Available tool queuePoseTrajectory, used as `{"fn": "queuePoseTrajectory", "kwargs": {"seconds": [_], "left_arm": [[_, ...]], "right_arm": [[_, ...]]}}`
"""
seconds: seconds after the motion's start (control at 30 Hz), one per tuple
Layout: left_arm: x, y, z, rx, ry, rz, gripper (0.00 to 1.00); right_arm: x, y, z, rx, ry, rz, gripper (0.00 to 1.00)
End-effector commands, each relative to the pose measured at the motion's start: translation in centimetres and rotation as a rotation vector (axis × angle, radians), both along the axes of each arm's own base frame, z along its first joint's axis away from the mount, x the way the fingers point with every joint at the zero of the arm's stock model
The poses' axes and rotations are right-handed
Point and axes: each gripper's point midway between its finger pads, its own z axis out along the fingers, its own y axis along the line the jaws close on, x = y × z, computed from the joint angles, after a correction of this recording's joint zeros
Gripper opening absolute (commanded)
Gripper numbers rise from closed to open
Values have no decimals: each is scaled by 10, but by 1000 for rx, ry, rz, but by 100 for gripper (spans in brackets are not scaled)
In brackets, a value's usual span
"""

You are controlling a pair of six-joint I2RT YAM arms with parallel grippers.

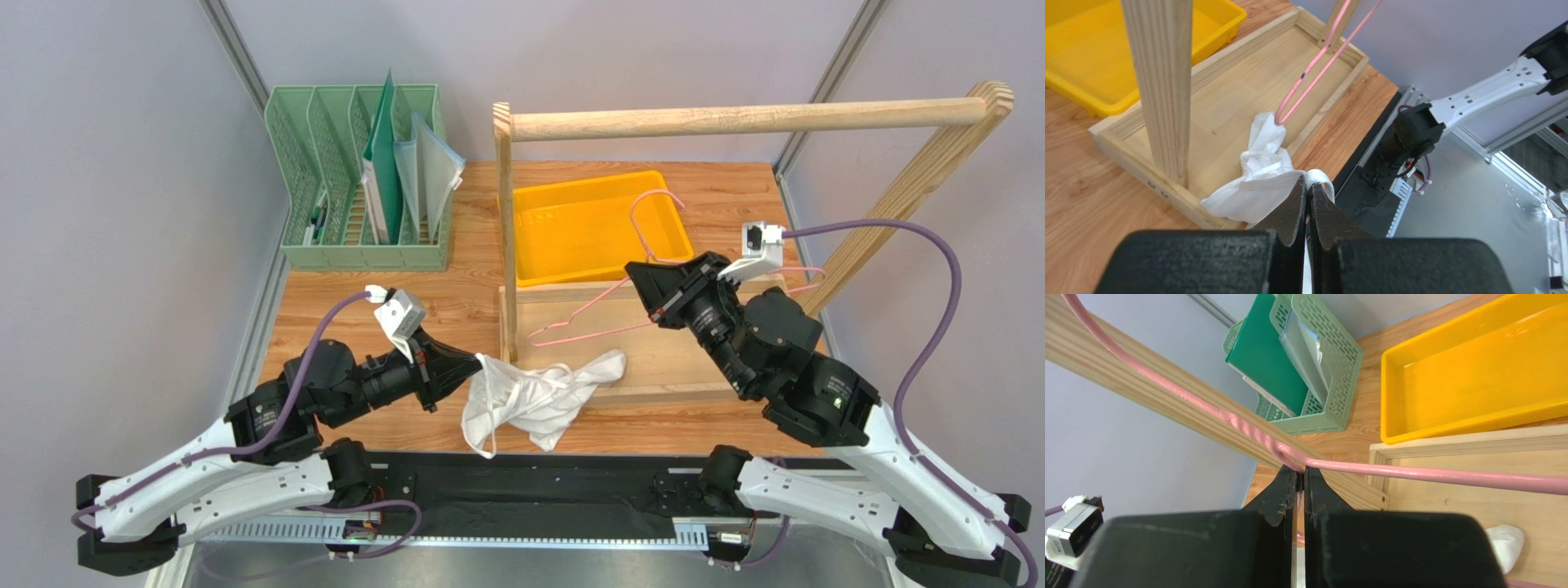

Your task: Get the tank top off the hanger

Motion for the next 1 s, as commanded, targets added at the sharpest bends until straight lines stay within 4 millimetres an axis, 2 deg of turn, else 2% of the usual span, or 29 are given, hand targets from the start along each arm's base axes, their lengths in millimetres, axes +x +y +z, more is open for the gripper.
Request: {"fn": "queuePoseTrajectory", "kwargs": {"seconds": [0.0,0.07,0.1,0.27,0.37,0.47,0.67,0.83,0.97], "left_arm": [[10,10,8,-2,12,79,0],[11,11,6,-2,25,94,0],[12,12,6,-5,26,102,0],[11,9,1,-7,44,98,0],[10,8,-2,-2,56,93,0],[9,5,-5,-6,69,83,0],[8,3,-8,-3,80,75,0],[8,1,-8,-4,80,69,0],[7,-2,-9,-1,85,60,0]], "right_arm": [[6,-28,42,-5,-65,-103,0],[11,-27,43,-19,-52,-102,0],[7,-23,53,1,-63,-62,0],[9,3,72,78,-70,91,0],[15,9,87,163,-79,133,0],[10,19,102,234,-94,236,0],[17,13,132,315,-140,249,0],[15,13,147,378,-163,264,0],[20,7,150,469,-136,239,0]]}}
